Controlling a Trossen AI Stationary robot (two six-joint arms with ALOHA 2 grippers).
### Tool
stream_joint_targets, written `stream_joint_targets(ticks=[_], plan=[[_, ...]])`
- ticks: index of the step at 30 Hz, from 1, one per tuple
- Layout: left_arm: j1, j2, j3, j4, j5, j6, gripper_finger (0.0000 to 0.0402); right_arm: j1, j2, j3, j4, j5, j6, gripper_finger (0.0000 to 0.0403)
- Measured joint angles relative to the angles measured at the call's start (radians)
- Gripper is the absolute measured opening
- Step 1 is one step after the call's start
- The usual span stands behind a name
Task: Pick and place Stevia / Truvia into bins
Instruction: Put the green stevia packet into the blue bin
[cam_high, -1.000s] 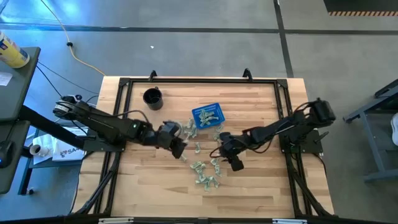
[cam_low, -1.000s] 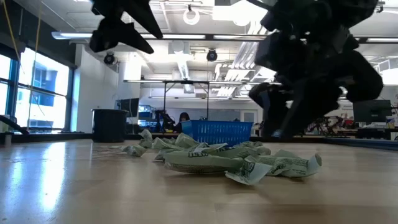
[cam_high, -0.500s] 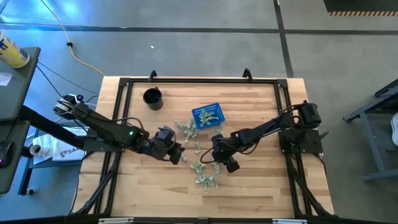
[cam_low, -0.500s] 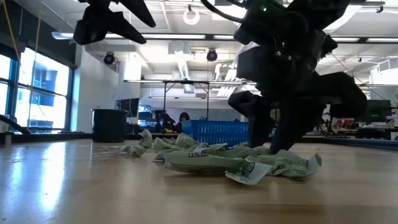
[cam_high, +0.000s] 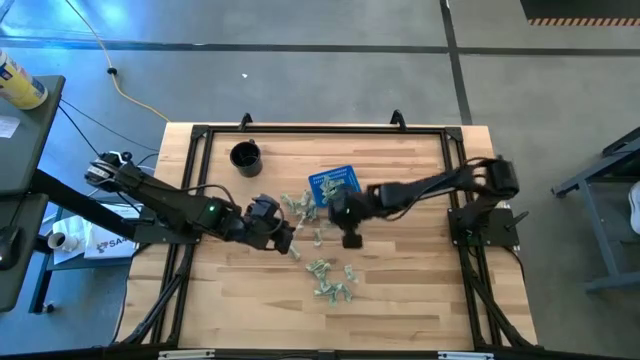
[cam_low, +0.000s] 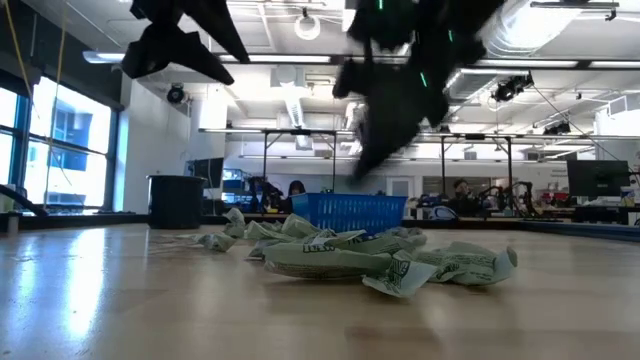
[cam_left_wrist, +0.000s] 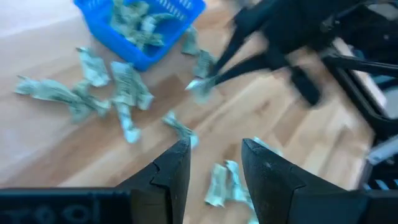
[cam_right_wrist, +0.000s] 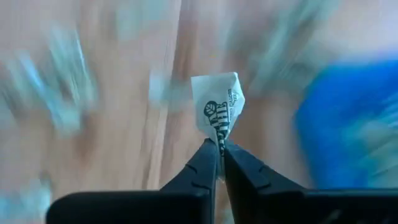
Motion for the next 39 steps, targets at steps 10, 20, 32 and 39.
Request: stream_joint_targets(ticks=[10, 20, 32, 39], plan=[[0.108, -0.002, 0.000, -0.119, 0.069, 0.063, 0.0165, -0.250, -0.039, 0.116, -0.185, -0.012, 0.005, 0.0032], [0.159, 0.007, -0.001, -0.144, 0.246, 0.367, 0.0168, -0.275, -0.033, 0.116, -0.219, 0.019, 0.071, 0.0137], [0.157, 0.061, -0.002, -0.132, 0.514, 0.938, 0.0168, -0.093, -0.102, 0.115, -0.359, 0.114, 0.021, 0.0245], [0.157, 0.213, -0.001, -0.037, 0.515, 1.055, 0.0168, 0.048, -0.205, 0.108, -0.521, 0.404, 0.094, 0.0253]])
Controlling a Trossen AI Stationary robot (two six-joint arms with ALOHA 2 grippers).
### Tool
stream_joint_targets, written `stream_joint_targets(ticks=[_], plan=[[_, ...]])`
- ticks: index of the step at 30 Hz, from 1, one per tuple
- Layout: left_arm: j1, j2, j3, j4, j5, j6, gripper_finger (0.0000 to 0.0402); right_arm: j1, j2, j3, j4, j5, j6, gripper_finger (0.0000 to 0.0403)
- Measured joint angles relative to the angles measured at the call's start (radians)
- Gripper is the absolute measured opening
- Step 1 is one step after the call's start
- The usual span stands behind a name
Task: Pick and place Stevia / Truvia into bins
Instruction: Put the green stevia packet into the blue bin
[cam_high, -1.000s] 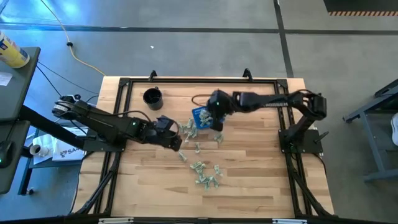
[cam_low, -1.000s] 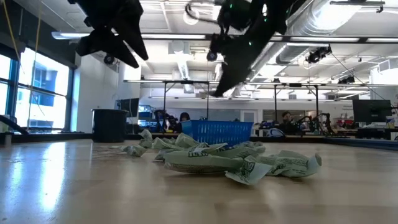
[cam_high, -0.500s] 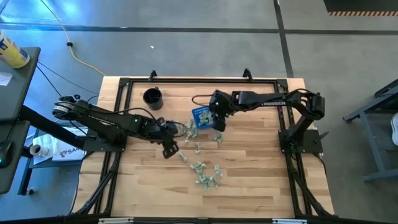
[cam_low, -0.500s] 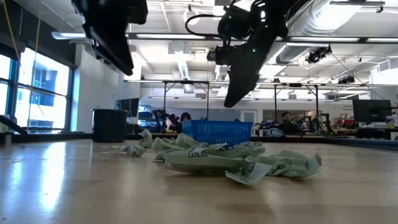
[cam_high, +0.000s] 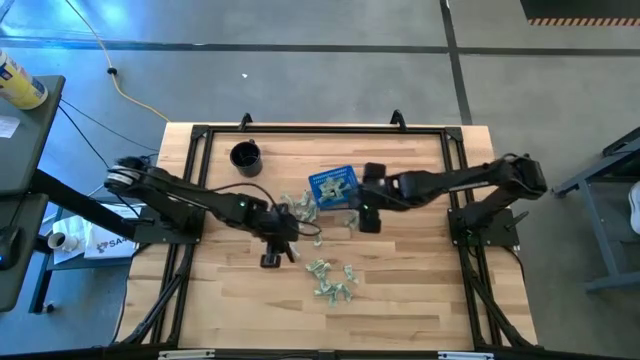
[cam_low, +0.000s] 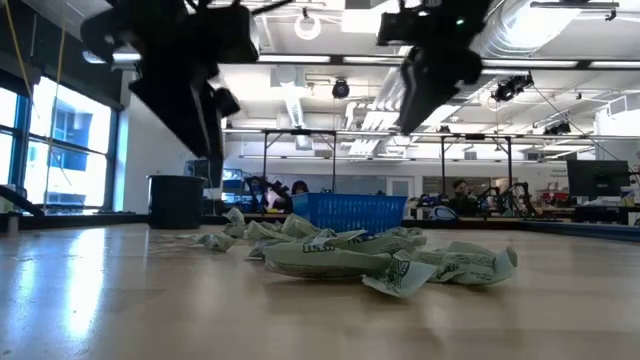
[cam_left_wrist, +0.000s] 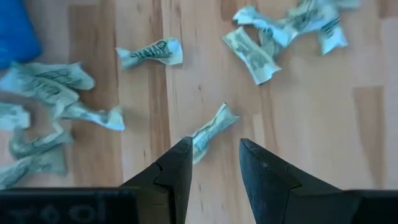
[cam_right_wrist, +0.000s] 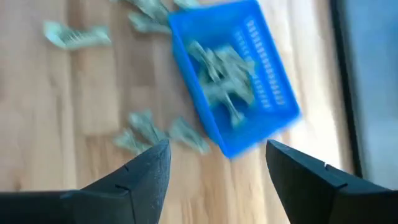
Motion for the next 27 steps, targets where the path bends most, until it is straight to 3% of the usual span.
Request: stream_joint_targets(ticks=[4, 14, 21, 27], plan=[[0.000, 0.052, 0.000, 0.000, 0.013, 0.055, 0.0168, 0.058, -0.076, -0.041, -0.089, 0.077, 0.137, 0.0253], [0.000, 0.087, 0.000, 0.055, 0.030, 0.272, 0.0168, 0.124, -0.225, -0.228, -0.117, 0.071, 0.473, 0.0253], [0.000, 0.126, 0.000, 0.073, 0.019, 0.348, 0.0169, 0.151, -0.243, -0.289, -0.111, 0.063, 0.532, 0.0255], [0.000, 0.157, -0.001, 0.074, -0.039, 0.283, 0.0193, 0.150, -0.244, -0.292, -0.107, 0.062, 0.542, 0.0255]])
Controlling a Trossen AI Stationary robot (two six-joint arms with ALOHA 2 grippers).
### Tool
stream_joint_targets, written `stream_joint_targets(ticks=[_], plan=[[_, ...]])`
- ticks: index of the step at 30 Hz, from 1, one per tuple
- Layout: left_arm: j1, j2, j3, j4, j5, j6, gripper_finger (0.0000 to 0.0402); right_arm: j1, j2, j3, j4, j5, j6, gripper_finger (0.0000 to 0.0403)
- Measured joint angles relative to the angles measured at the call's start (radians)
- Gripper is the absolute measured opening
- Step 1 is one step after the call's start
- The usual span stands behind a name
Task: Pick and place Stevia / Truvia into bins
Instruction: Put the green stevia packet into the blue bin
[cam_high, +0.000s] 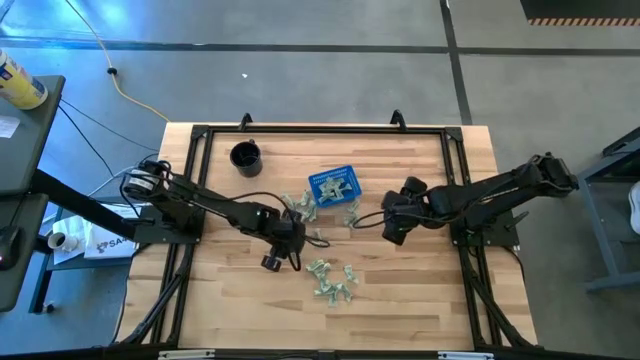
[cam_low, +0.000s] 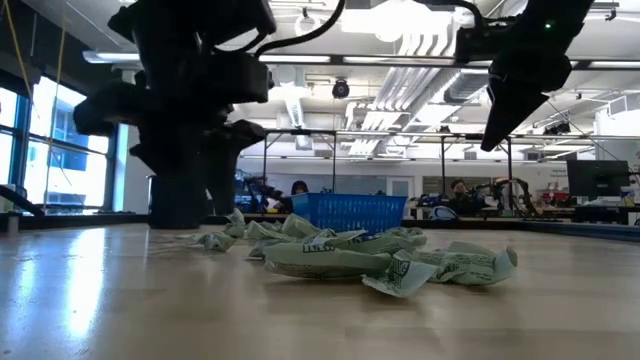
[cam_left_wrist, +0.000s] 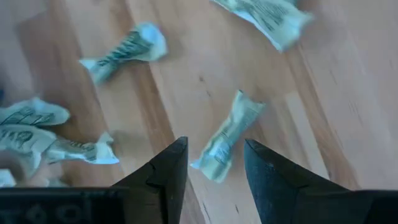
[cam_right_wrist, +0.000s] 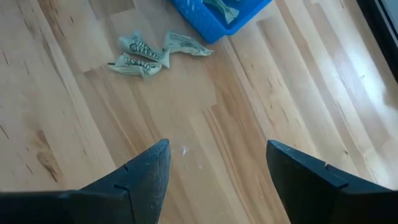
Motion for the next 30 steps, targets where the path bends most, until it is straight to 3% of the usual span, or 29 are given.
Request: stream_joint_targets(ticks=[4, 9, 14, 18, 24, 30], plan=[[0.000, -0.011, 0.013, 0.003, -0.038, -0.119, 0.0204, 0.000, 0.000, 0.000, 0.000, -0.001, 0.000, 0.0256], [-0.008, -0.011, 0.019, 0.006, -0.044, -0.130, 0.0234, 0.000, 0.000, 0.000, 0.000, 0.002, -0.009, 0.0256], [-0.016, -0.011, 0.019, 0.005, -0.030, -0.088, 0.0291, 0.000, 0.000, 0.000, -0.001, 0.003, -0.024, 0.0257], [-0.013, -0.002, 0.019, 0.005, -0.026, 0.013, 0.0313, 0.000, 0.000, 0.000, -0.001, 0.004, -0.027, 0.0257], [-0.006, 0.057, 0.019, 0.003, 0.062, 0.116, 0.0287, 0.000, 0.000, 0.000, -0.001, 0.003, -0.027, 0.0257], [0.003, 0.098, 0.019, 0.002, 0.037, 0.117, 0.0227, 0.000, 0.000, 0.000, -0.001, 0.001, -0.020, 0.0257]])
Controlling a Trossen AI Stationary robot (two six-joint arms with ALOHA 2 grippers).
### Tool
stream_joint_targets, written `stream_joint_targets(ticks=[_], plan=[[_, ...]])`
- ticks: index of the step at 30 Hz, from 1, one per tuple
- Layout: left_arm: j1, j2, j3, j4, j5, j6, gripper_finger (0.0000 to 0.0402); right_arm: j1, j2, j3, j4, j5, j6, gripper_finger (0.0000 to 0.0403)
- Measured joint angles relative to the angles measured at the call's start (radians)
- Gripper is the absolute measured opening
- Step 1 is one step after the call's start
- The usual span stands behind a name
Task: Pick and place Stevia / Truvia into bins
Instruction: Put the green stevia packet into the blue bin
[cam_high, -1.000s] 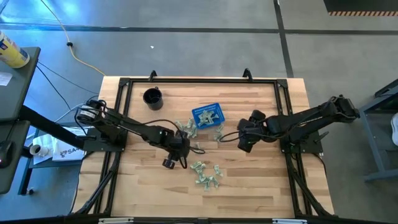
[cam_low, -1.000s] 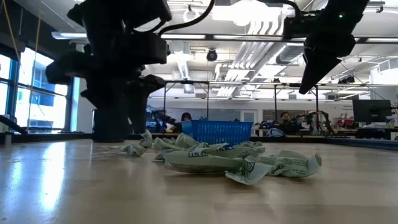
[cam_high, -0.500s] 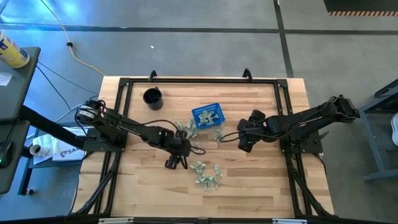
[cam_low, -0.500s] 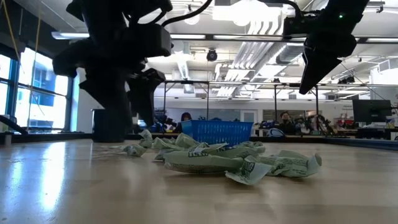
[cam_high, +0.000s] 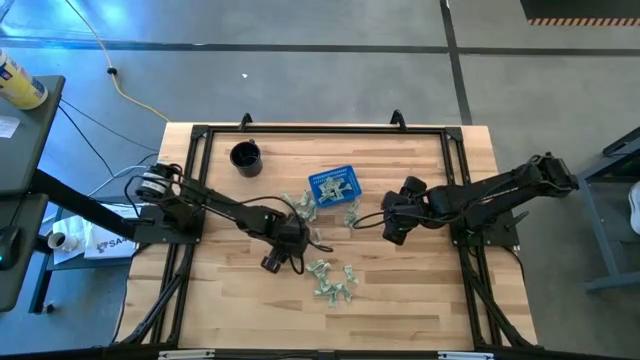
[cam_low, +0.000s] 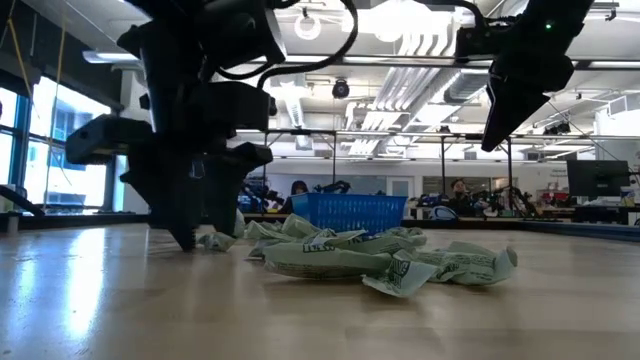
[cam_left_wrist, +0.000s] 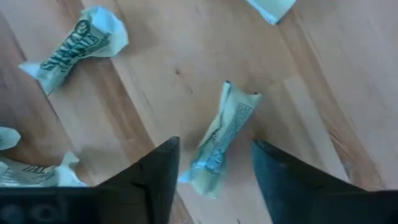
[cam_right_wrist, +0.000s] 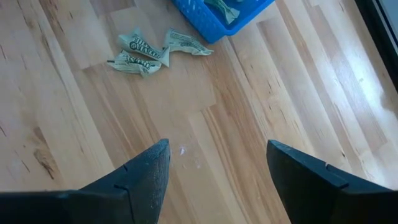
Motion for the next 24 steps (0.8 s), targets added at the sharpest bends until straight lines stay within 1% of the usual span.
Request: stream_joint_targets(ticks=[3, 8, 10, 11, 13, 15, 18, 21, 23, 24], plan=[[-0.001, 0.002, 0.001, -0.002, -0.002, 0.000, 0.0174, 0.000, 0.000, 0.000, 0.000, 0.000, 0.002, 0.0257], [-0.001, 0.002, 0.001, -0.013, 0.000, -0.011, 0.0066, 0.000, 0.000, 0.000, 0.000, 0.000, 0.004, 0.0257], [0.000, 0.002, 0.013, -0.051, 0.001, -0.031, 0.0029, 0.000, 0.000, 0.000, 0.000, -0.001, 0.004, 0.0257], [0.000, 0.003, 0.028, -0.094, 0.003, -0.043, 0.0021, 0.000, 0.000, 0.000, 0.000, -0.001, 0.004, 0.0257], [0.000, 0.007, 0.073, -0.199, 0.006, -0.065, 0.0021, 0.000, 0.000, 0.000, 0.000, -0.001, 0.005, 0.0257], [0.004, 0.007, 0.142, -0.273, -0.014, -0.076, 0.0036, 0.000, 0.000, 0.000, 0.001, 0.000, 0.005, 0.0257], [0.030, 0.006, 0.266, -0.379, -0.074, -0.067, 0.0052, 0.000, 0.000, 0.000, 0.001, 0.009, 0.003, 0.0257], [0.095, 0.004, 0.376, -0.373, -0.147, -0.027, 0.0039, 0.000, 0.000, 0.000, 0.001, 0.015, 0.003, 0.0257], [0.165, 0.003, 0.415, -0.340, -0.162, 0.010, 0.0022, 0.000, 0.000, 0.000, 0.000, 0.013, 0.004, 0.0257], [0.207, 0.003, 0.422, -0.315, -0.160, 0.033, 0.0019, 0.001, 0.000, 0.001, -0.003, 0.008, 0.010, 0.0257]])
